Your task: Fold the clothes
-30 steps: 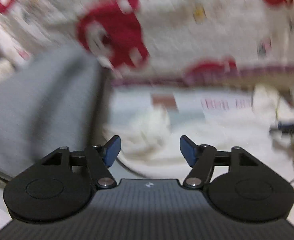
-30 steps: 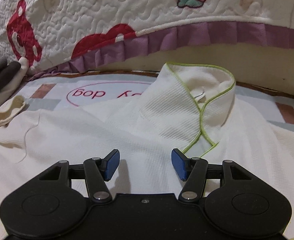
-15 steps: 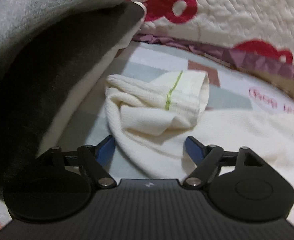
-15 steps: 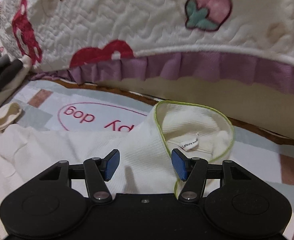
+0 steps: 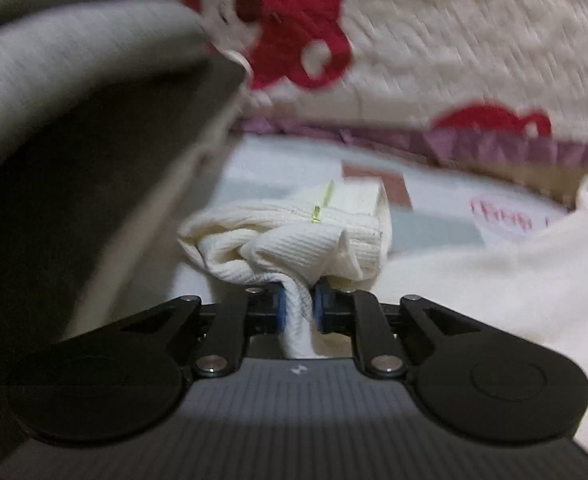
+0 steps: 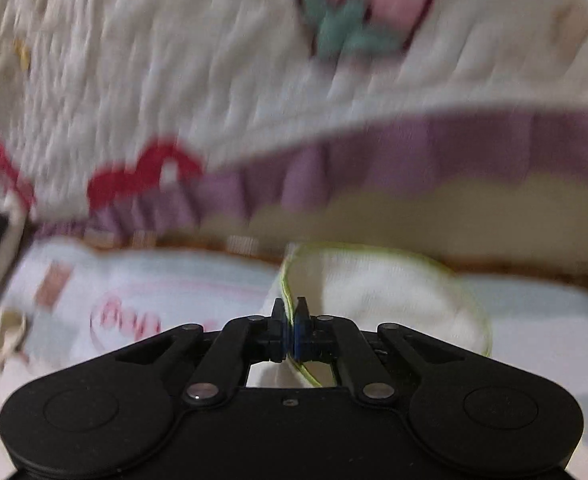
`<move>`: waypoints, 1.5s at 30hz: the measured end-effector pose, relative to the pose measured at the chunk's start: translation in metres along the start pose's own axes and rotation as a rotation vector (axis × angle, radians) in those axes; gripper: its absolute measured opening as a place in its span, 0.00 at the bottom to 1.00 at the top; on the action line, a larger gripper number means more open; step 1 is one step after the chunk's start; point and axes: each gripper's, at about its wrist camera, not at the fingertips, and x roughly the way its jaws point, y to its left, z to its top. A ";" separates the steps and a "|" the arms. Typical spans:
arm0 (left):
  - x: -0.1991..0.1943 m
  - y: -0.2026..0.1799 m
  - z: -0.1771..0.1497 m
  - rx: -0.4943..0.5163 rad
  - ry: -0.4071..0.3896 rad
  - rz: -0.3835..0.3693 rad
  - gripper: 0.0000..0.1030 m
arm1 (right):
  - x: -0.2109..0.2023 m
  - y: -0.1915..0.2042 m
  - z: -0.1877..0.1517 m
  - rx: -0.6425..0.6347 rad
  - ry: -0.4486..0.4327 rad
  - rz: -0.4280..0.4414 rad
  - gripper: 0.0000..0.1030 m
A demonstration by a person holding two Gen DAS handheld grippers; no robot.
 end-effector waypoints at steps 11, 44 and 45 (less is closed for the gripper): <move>0.003 0.012 0.001 -0.064 -0.010 -0.015 0.21 | 0.029 0.007 0.011 -0.065 -0.030 -0.120 0.03; -0.122 -0.099 -0.103 0.240 0.464 -0.397 0.66 | -0.223 0.051 -0.267 -0.036 0.096 -0.015 0.48; -0.122 -0.102 -0.105 0.241 0.442 -0.398 0.66 | -0.227 0.050 -0.277 -0.033 0.104 -0.013 0.48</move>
